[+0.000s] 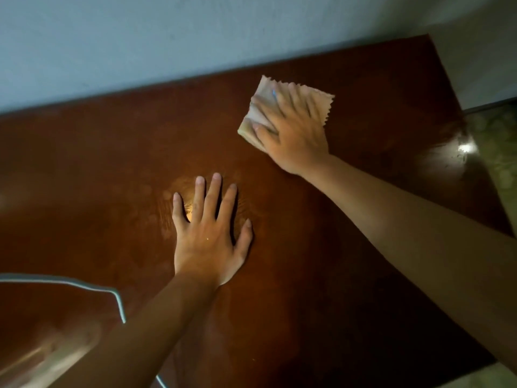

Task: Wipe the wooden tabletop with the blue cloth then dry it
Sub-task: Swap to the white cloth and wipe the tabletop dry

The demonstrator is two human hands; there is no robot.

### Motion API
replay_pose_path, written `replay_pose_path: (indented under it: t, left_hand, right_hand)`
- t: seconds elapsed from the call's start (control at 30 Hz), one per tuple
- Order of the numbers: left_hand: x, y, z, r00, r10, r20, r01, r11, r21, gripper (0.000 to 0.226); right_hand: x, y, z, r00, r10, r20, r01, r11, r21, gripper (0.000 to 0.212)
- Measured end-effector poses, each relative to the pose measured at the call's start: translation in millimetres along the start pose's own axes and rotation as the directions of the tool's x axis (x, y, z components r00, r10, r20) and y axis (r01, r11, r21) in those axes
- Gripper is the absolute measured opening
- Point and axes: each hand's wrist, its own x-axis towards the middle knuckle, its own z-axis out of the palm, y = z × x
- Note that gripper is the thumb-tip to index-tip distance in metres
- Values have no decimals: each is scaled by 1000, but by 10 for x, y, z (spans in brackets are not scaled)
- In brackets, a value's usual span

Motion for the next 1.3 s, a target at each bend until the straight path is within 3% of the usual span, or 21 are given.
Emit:
replay_pose_path:
  t: [0.17, 0.27, 0.47, 0.63, 0.77, 0.83, 0.93, 1.0, 1.07, 1.17, 1.23, 1.3]
  left_hand:
    - [-7, -13, -3, 1000, 12, -13, -13, 1000, -22, 69]
    - [-8, -8, -12, 999, 30, -20, -31, 999, -24, 71]
    - [5, -8, 18, 1000, 16, -21, -17, 999, -31, 68]
    - [2, -34, 35, 1000, 20, -21, -21, 999, -40, 73]
    - [4, -41, 51, 999, 31, -35, -32, 999, -43, 71]
    - [10, -43, 62, 999, 16, -45, -18, 998, -52, 69]
    - [9, -36, 68, 998, 18, -56, -21, 998, -65, 68]
    - [12, -41, 68, 998, 17, -54, -21, 997, -75, 68]
    - [10, -41, 57, 999, 11, -45, -15, 997, -79, 67]
    - [17, -20, 20, 1000, -4, -12, 3, 995, -98, 68]
    - [26, -14, -18, 1000, -19, 4, 19, 992, -128, 68]
    - [37, 5, -64, 1000, -8, 23, 11, 988, -151, 67]
  right_hand:
    - [-987, -185, 163, 976, -214, -36, 214, 977, 3, 56]
    - [-1113, -106, 143, 960, -279, -8, 279, 960, 2, 53]
    - [-527, -126, 82, 999, -49, 4, 49, 998, -43, 56]
    - [-1333, -303, 246, 993, -103, -64, 104, 994, 12, 51]
    - [-1429, -84, 127, 974, -202, 97, 205, 979, -14, 54]
    - [-1234, 135, 22, 990, -100, 103, 103, 994, -24, 57]
    - [-1098, 344, -41, 985, 168, 51, -165, 985, -47, 58]
    - [-1176, 220, 18, 974, 222, 40, -218, 972, -85, 61]
    - [-1376, -37, 96, 980, 194, 43, -189, 977, -96, 60]
    - [-1781, -331, 220, 992, 123, 39, -125, 990, 65, 55]
    - [-1905, -265, 208, 995, 44, 88, -50, 996, 70, 54]
    - [-1842, 60, 120, 991, 70, 112, -73, 997, 31, 55]
